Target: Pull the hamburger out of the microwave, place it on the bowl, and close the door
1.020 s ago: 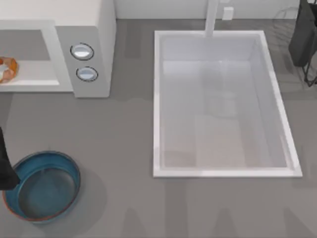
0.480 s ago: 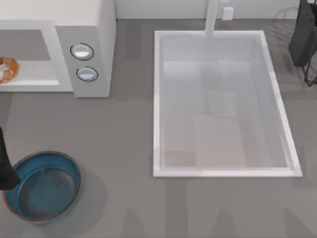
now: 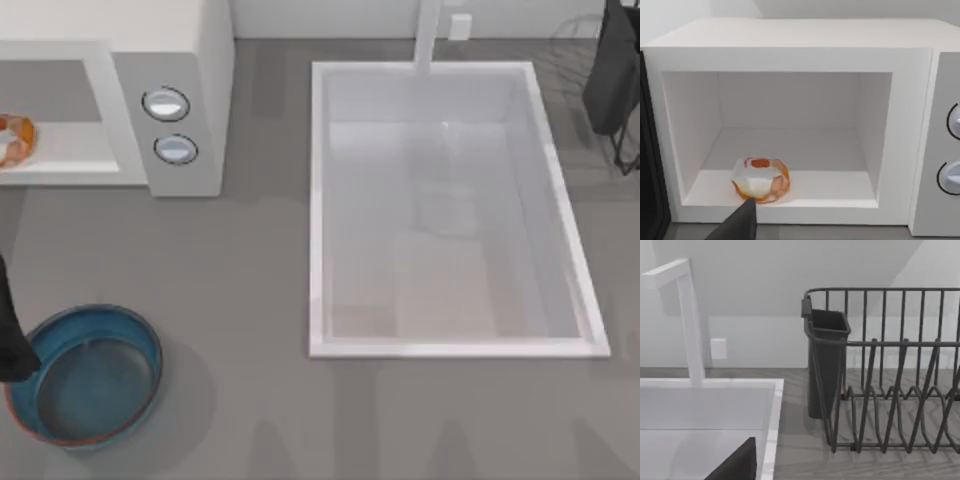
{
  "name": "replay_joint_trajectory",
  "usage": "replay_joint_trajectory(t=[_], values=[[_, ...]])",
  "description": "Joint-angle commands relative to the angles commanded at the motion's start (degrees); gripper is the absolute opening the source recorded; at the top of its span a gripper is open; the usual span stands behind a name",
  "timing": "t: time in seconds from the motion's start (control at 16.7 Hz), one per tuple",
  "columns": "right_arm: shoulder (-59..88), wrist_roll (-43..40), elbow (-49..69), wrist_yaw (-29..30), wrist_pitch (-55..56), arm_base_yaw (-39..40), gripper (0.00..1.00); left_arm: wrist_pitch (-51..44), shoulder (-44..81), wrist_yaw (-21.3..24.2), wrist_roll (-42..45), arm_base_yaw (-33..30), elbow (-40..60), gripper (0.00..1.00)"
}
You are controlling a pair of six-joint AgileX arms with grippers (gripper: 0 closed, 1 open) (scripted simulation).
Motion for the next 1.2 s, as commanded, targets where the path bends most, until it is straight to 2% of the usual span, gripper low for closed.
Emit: replay_joint_trajectory(t=[0.18,0.42,1.2], values=[[0.0,0.0,0.0,0.0,0.0,0.0,1.0,3.3,5.2,0.7,0.1,0.4,2.5,1.0],[0.0,0.0,0.0,0.0,0.0,0.0,1.0,12.1,20.4,2.6,0.5,1.6,9.3,1.0],[0.0,0.0,0.0,0.0,0.0,0.0,1.0,50.7,98.5,10.5,3.3,8.2,40.0,1.0]])
